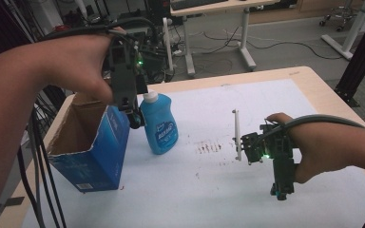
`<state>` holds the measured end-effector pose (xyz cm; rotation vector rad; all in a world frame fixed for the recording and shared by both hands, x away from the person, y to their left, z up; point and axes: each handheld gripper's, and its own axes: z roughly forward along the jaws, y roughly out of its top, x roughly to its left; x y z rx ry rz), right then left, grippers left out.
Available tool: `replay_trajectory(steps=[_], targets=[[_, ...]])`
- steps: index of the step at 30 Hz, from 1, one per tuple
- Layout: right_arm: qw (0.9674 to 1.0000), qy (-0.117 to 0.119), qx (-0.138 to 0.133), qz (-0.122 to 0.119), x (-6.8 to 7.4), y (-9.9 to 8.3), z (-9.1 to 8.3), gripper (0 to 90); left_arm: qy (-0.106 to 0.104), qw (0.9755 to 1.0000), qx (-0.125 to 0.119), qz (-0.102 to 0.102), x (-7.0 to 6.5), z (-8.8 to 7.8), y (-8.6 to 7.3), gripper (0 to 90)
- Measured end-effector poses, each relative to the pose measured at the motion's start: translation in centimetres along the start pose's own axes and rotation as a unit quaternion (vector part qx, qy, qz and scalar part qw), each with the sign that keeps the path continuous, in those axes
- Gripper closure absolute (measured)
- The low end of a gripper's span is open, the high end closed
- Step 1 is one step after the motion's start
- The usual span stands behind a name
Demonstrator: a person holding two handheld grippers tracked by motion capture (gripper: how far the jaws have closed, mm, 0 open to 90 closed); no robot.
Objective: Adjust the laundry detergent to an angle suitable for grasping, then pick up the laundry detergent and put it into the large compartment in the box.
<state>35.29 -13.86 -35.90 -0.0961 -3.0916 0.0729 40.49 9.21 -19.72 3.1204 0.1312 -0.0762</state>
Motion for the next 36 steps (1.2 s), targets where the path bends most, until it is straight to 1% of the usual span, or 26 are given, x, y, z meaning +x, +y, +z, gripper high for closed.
replay_trajectory(steps=[4, 5, 9, 10, 12, 13, 15, 16, 17, 19, 20, 21, 23, 26, 27, 28, 29, 33, 34, 35, 36], targets=[[1.0, 0.002, 0.002, 0.002, 0.0, -0.1, 0.0, 1.4, -0.001, 1.0, -0.001, 0.001, 0.0, 0.0, 0.1, 3.1], [1.0, 0.001, 0.0, -0.001, -0.1, -0.1, 0.0, 1.4, -0.001, 1.0, -0.001, 0.001, 0.0, 0.0, 0.1, 3.1], [1.0, 0.0, -0.001, 0.004, -0.1, -0.1, -0.1, 1.4, -0.005, 1.0, 0.003, 0.002, 0.1, 0.2, 0.2, 3.1], [1.0, 0.0, -0.002, 0.0, -0.1, -0.1, -0.1, 1.4, -0.005, 1.0, 0.004, 0.002, 0.1, 0.2, 0.2, 3.1], [1.0, 0.0, -0.001, 0.001, -0.1, -0.1, -0.1, 1.4, -0.005, 1.0, 0.004, 0.002, 0.1, 0.2, 0.2, 3.1], [1.0, 0.0, -0.001, 0.001, -0.1, -0.1, -0.1, 1.4, -0.008, 1.0, 0.003, -0.001, 0.1, 0.1, 0.2, 3.1], [1.0, -0.004, 0.001, -0.009, -0.1, 0.0, -0.2, 1.4, -0.008, 1.0, 0.002, -0.003, 0.0, 0.2, 0.2, 3.1], [1.0, -0.004, 0.001, -0.009, -0.1, 0.0, -0.2, 1.4, -0.008, 1.0, 0.002, -0.003, 0.0, 0.2, 0.2, 3.1], [1.0, -0.002, 0.002, -0.004, 0.0, 0.0, -0.2, 1.4, -0.007, 1.0, 0.006, -0.002, 0.0, 0.2, 0.2, 3.1], [1.0, -0.004, 0.0, -0.007, 0.0, 0.2, -0.3, 1.4, -0.007, 0.9999, 0.007, -0.004, 0.0, 0.2, 0.2, 3.1], [0.9999, -0.004, 0.001, -0.012, -0.1, 0.2, -0.3, 1.4, -0.005, 1.0, 0.007, -0.004, 0.0, 0.2, 0.1, 3.1], [1.0, -0.004, 0.004, -0.006, 0.0, 0.3, -0.4, 1.4, -0.006, 1.0, 0.006, -0.004, 0.0, 0.2, 0.1, 3.1], [0.9998, -0.007, 0.004, -0.015, -0.3, 0.6, -0.4, 1.4, -0.006, 1.0, 0.006, -0.002, 0.0, 0.2, 0.1, 3.1], [0.9999, -0.007, 0.003, -0.011, -0.2, 0.7, -0.4, 1.4, -0.006, 1.0, 0.006, -0.003, 0.0, 0.2, 0.1, 3.1], [0.9998, -0.008, 0.004, -0.019, -0.2, 0.8, -0.3, 1.4, -0.004, 1.0, 0.005, -0.003, 0.0, 0.2, 0.0, 3.1], [0.9998, -0.009, 0.006, -0.019, -0.2, 0.9, -0.3, 1.4, -0.003, 1.0, 0.006, -0.003, 0.0, 0.1, -0.1, 3.1], [0.9998, -0.009, 0.006, -0.019, -0.2, 0.9, -0.3, 1.4, -0.003, 1.0, 0.006, -0.003, 0.0, 0.1, -0.1, 3.1], [1.0, -0.007, 0.006, -0.004, -0.1, 0.7, -0.4, 1.4, -0.007, 1.0, 0.003, -0.005, 0.0, 0.1, -0.1, 3.1], [0.9999, -0.008, 0.003, -0.012, -0.3, 0.6, -0.4, 1.4, -0.007, 1.0, 0.002, -0.006, 0.0, 0.1, -0.1, 3.1], [1.0, -0.007, 0.004, -0.004, -0.1, 0.5, -0.5, 1.4, -0.006, 1.0, 0.004, -0.005, 0.0, 0.1, -0.1, 3.1], [0.9999, -0.007, 0.003, -0.008, -0.2, 0.4, -0.5, 1.4, -0.004, 1.0, 0.004, -0.006, 0.0, 0.2, 0.0, 3.1]])
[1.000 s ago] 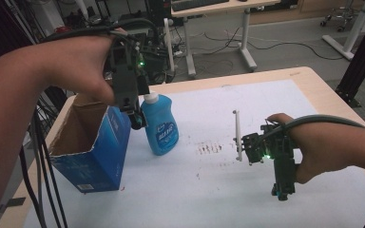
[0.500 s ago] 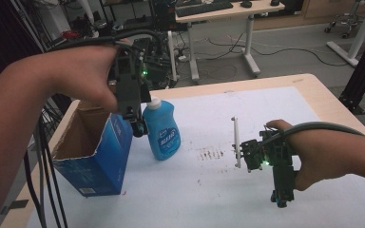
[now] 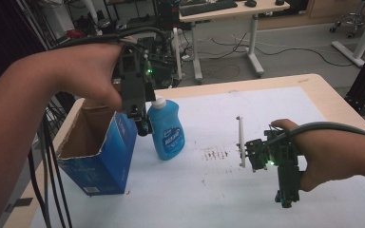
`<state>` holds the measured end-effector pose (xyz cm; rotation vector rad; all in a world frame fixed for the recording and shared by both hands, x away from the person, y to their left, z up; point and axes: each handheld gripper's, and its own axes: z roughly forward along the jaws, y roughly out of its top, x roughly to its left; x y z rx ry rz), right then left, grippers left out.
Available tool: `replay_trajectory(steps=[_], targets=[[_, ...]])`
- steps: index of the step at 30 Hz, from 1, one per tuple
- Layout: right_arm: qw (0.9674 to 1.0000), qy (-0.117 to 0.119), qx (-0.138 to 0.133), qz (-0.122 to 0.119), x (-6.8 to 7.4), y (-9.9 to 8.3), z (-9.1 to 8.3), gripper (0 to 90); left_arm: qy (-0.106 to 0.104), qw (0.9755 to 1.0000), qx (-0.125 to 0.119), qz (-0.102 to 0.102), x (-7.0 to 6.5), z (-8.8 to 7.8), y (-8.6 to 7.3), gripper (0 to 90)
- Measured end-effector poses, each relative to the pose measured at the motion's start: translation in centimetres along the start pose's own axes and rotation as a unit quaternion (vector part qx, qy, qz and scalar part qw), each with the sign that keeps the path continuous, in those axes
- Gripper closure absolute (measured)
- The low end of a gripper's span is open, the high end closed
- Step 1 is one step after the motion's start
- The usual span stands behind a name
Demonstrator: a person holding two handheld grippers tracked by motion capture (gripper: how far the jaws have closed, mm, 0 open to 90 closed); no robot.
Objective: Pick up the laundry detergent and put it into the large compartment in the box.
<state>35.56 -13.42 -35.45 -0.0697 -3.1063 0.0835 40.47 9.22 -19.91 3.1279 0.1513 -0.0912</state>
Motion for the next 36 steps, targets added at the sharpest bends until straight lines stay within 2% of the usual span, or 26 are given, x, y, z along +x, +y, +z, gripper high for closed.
replay_trajectory(steps=[8, 10, 14, 18, 19, 21, 22, 23, 25, 26, 29, 31, 32, 33, 34, 36], targets=[[1.0, -0.005, -0.005, 0.0, 0.2, -0.3, -0.1, 1.4, -0.001, 1.0, 0.003, -0.001, -0.4, 0.2, 0.5, 3.1], [1.0, -0.007, -0.006, 0.001, 0.2, -0.5, -0.2, 1.4, -0.003, 1.0, -0.004, -0.008, -0.4, 0.1, 0.8, 3.1], [1.0, -0.008, -0.005, -0.001, 0.3, -0.8, -0.3, 1.4, -0.008, 0.9995, -0.002, -0.031, -0.3, 0.2, 1.1, 3.1], [1.0, -0.008, -0.005, 0.001, 0.5, -0.8, -0.3, 1.4, -0.007, 0.9973, -0.002, -0.072, -0.2, 0.1, 1.1, 3.1], [1.0, -0.008, -0.005, 0.001, 0.5, -0.8, -0.3, 1.4, -0.007, 0.9973, -0.002, -0.072, -0.2, 0.1, 1.1, 3.1], [0.9999, -0.009, -0.006, -0.001, 0.6, -0.7, -0.4, 1.4, -0.016, 0.994, -0.009, -0.108, 0.0, 0.0, 1.0, 3.1], [0.9999, -0.009, -0.006, -0.001, 0.6, -0.7, -0.4, 1.4, -0.016, 0.994, -0.009, -0.108, 0.0, 0.0, 1.0, 3.1], [0.9999, -0.01, -0.005, -0.003, 0.6, -0.7, -0.4, 1.4, -0.01, 0.9906, -0.011, -0.136, 0.2, -0.2, 0.9, 3.1], [0.9999, -0.011, -0.007, -0.001, 0.6, -0.7, -0.4, 1.4, -0.01, 0.9906, -0.011, -0.136, 0.2, -0.2, 0.9, 3.1], [0.9999, -0.011, -0.007, -0.001, 0.6, -0.7, -0.4, 1.4, -0.005, 0.9859, -0.023, -0.166, 0.4, -0.3, 0.8, 3.1], [0.9999, -0.011, -0.005, 0.004, 0.7, -0.6, -0.4, 1.4, -0.006, 0.9784, -0.033, -0.204, 0.8, -0.3, 0.5, 3.1], [0.9999, -0.01, -0.005, 0.006, 0.8, -0.5, -0.4, 1.4, -0.014, 0.9719, -0.03, -0.233, 1.1, -0.1, 0.2, 3.1], [0.9999, -0.011, -0.004, 0.006, 0.8, -0.5, -0.4, 1.4, -0.015, 0.9691, -0.027, -0.245, 1.2, 0.0, 0.1, 3.1], [0.9999, -0.011, -0.004, 0.006, 0.8, -0.5, -0.4, 1.4, -0.015, 0.9691, -0.027, -0.245, 1.2, 0.0, 0.1, 3.1], [0.9999, -0.011, -0.003, 0.008, 0.8, -0.5, -0.4, 1.4, -0.011, 0.9644, -0.022, -0.263, 1.4, 0.0, -0.1, 3.1], [0.9999, -0.01, -0.001, 0.001, 0.8, -0.4, -0.3, 1.4, -0.012, 0.9605, -0.022, -0.277, 1.7, 0.0, -0.3, 3.1]])
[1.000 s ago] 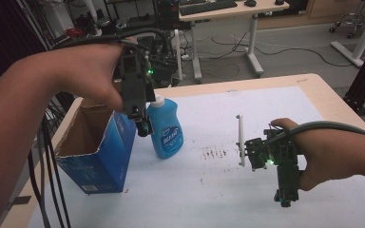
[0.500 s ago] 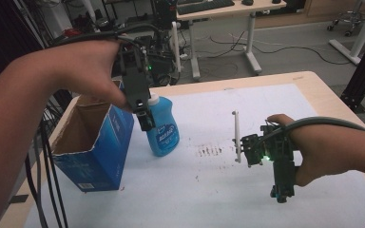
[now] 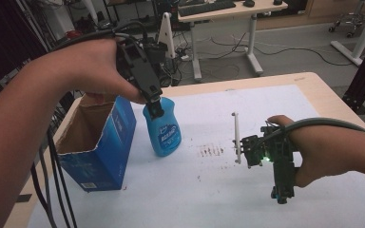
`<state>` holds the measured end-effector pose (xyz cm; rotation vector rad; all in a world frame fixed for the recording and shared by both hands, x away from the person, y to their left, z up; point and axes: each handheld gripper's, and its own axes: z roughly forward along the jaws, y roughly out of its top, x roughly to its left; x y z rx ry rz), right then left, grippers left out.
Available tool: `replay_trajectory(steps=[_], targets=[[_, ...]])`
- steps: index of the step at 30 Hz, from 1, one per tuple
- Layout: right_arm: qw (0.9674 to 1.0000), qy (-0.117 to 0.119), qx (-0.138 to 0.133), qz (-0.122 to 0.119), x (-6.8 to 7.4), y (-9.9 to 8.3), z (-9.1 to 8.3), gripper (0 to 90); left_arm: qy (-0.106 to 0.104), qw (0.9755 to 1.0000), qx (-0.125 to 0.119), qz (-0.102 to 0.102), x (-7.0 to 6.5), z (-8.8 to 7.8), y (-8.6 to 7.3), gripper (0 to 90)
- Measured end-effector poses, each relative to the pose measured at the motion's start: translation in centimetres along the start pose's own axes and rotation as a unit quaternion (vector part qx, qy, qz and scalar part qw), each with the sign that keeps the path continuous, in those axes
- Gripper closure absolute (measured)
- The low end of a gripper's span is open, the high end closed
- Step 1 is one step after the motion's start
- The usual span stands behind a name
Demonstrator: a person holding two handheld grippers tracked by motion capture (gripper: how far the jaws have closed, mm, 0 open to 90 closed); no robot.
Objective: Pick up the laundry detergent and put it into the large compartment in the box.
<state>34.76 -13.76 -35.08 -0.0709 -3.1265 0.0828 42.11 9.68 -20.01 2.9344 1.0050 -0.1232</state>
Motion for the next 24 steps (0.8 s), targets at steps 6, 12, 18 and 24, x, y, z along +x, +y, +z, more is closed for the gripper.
replay_trajectory(steps=[6, 12, 18, 24], targets=[[1.0, 0.001, -0.003, 0.006, 0.1, 0.1, 0.0, 1.4, 0.006, 0.9994, -0.003, -0.033, 0.8, 0.1, 0.3, 3.1], [1.0, 0.0, -0.002, 0.007, 0.1, 0.1, -0.1, 1.4, 0.004, 0.9992, 0.0, -0.04, 1.4, 0.4, 0.9, 3.1], [0.9999, 0.001, -0.003, 0.01, 0.2, 0.1, -0.3, 1.4, 0.008, 0.9985, -0.001, -0.054, 2.7, 1.2, 1.6, 3.1], [1.0, -0.001, -0.002, 0.005, 0.2, 0.1, -0.3, 1.4, 0.014, 0.9985, -0.007, -0.052, 3.6, 2.1, 2.1, 3.1]])
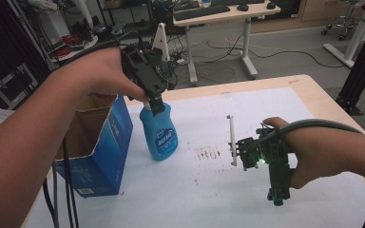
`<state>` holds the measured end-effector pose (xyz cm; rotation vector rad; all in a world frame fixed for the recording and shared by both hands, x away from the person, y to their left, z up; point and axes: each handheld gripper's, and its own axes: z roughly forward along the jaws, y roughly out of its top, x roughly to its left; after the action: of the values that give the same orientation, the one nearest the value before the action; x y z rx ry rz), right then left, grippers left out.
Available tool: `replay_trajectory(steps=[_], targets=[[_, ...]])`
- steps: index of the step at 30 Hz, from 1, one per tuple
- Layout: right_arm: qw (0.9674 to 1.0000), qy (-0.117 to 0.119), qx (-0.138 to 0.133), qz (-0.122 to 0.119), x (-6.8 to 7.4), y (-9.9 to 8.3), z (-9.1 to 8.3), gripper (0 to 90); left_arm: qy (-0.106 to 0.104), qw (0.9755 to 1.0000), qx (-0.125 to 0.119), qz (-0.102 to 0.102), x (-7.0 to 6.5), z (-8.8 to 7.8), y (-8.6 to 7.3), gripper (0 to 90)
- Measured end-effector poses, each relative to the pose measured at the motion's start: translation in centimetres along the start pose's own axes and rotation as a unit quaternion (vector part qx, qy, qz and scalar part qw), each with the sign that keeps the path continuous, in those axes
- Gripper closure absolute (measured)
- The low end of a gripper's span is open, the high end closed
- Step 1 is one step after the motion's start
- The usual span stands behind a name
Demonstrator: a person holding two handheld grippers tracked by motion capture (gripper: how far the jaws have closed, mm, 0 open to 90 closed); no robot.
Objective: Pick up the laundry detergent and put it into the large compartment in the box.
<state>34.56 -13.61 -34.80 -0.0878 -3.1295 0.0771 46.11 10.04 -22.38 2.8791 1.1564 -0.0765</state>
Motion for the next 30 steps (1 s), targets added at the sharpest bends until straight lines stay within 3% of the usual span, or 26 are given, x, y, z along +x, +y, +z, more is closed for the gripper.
replay_trajectory(steps=[4, 5, 10, 15, 22, 27, 30], targets=[[1.0, -0.002, 0.004, -0.007, -0.1, 0.0, 0.0, 1.4, 0.01, 0.9999, -0.001, -0.002, 1.1, 0.9, 0.5, 3.1], [1.0, 0.002, 0.001, 0.001, 0.0, 0.0, 0.0, 1.4, 0.01, 0.9999, -0.001, -0.002, 1.1, 0.9, 0.5, 3.1], [1.0, 0.001, 0.006, -0.005, -0.2, 0.0, 0.1, 1.4, -0.004, 0.9999, -0.014, -0.003, 2.0, 1.8, 1.0, 3.1], [1.0, 0.004, 0.002, 0.0, -0.2, 0.1, 0.2, 1.4, -0.009, 1.0, -0.001, -0.001, 2.7, 3.1, 1.6, 3.1], [1.0, 0.003, 0.005, -0.004, -0.3, 0.2, 0.3, 1.4, -0.01, 0.9999, 0.003, -0.001, 3.2, 4.1, 1.9, 3.1], [0.9999, 0.006, 0.011, 0.011, -0.1, 0.2, 0.3, 1.4, -0.012, 0.9999, -0.007, -0.003, 3.3, 4.9, 2.1, 3.1], [1.0, 0.004, 0.004, 0.002, -0.3, 0.3, 0.5, 1.4, -0.014, 0.9999, -0.007, 0.001, 3.4, 5.2, 2.1, 3.1]])
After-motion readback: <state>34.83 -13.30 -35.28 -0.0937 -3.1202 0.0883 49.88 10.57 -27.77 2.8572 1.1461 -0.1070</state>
